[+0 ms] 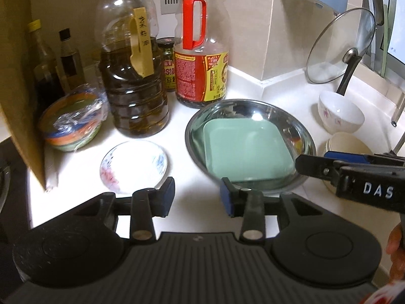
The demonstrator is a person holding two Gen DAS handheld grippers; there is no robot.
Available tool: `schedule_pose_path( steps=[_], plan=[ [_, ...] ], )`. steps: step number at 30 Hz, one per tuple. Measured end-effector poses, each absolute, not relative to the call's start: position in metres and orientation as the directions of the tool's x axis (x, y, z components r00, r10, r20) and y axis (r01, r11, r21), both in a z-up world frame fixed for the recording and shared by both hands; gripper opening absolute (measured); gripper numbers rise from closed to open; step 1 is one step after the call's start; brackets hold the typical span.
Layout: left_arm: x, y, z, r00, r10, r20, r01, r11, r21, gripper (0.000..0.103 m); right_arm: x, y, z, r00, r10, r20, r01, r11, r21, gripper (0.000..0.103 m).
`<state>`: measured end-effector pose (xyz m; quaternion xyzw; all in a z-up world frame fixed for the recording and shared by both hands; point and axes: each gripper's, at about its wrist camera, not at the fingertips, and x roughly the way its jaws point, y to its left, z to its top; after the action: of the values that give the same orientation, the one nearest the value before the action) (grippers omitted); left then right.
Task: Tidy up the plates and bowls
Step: 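Open the left tool, release the green plate and withdraw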
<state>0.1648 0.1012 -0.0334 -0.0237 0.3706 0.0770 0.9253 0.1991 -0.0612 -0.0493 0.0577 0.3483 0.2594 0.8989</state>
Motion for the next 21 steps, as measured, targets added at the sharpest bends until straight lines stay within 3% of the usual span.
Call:
schedule_pose_path(
  steps=[3,7,13,21],
  plan=[
    [0.151,0.098,-0.031,0.705,0.151,-0.693,-0.185,0.982,0.025,0.039,0.190,-0.067,-0.048,0.616,0.522,-0.590,-0.427,0.851,0.307,0.055],
    [0.133,0.095,-0.029,0.697,0.161,-0.699,-0.210,0.978,0.016,0.039,0.176,-0.074,-0.045,0.615,0.540,-0.574,-0.441,0.839,0.318,0.073],
    [0.113,0.088,-0.030,0.673,0.191,-0.715,-0.231,0.972,0.042,0.039,0.156,-0.079,-0.040,0.633,0.568,-0.525,-0.475,0.822,0.315,0.076],
    [0.101,0.083,-0.030,0.646,0.225,-0.730,-0.274,0.960,0.053,0.039,0.150,-0.078,-0.040,0.565,0.585,-0.581,-0.507,0.802,0.314,0.076]
  ],
)
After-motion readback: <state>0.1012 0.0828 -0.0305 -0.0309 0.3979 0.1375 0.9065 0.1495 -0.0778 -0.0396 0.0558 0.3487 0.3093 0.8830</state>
